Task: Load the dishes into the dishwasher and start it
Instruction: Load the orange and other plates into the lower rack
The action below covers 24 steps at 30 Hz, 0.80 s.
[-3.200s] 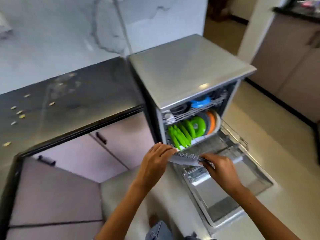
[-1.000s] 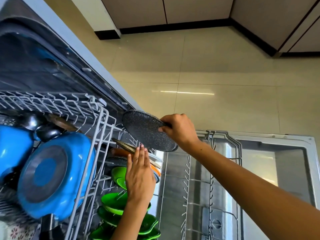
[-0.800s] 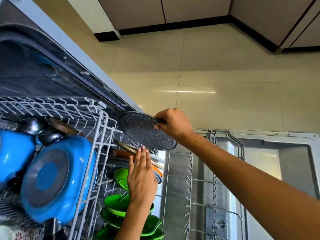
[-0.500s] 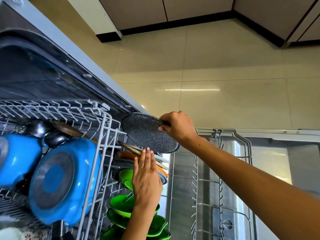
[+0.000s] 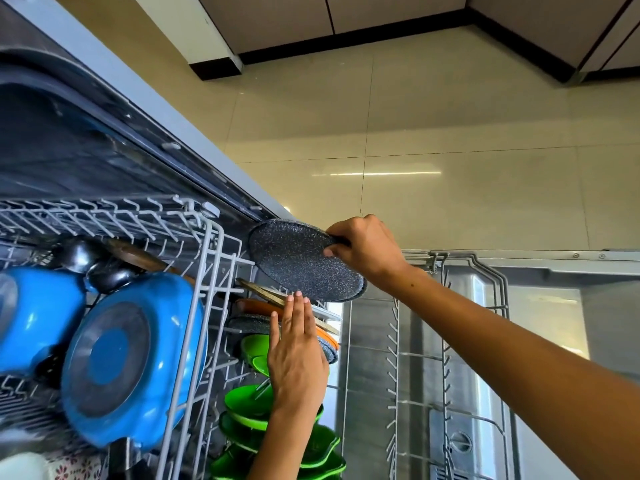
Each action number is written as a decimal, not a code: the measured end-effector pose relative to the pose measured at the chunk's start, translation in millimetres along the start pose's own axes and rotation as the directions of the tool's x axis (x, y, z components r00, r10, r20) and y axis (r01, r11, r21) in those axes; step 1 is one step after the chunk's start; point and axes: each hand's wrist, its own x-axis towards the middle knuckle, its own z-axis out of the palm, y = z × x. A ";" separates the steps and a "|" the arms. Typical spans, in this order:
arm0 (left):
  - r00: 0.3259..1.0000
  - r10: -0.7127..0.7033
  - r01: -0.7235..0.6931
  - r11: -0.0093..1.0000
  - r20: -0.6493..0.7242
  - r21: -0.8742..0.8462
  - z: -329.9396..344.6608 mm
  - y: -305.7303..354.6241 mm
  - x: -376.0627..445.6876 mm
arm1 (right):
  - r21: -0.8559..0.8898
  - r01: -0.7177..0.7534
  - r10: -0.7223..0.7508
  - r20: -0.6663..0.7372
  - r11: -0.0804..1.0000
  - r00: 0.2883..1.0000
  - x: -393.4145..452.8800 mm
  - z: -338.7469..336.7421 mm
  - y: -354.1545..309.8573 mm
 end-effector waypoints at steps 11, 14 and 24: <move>1.000 -0.001 0.002 1.000 -0.023 0.027 3.5 0.2 0.0 | 0.019 0.008 -0.007 -0.025 1.000 1.000 -6.6 -5.5 3.6; 1.000 -0.012 0.013 0.998 -0.011 0.056 1.1 0.8 0.5 | 0.010 0.008 -0.008 -0.011 1.000 1.000 -8.4 0.2 6.4; 1.000 -0.011 0.012 0.999 -0.012 0.035 4.6 0.7 0.7 | -0.038 0.036 -0.027 0.221 0.999 0.975 6.8 45.4 8.7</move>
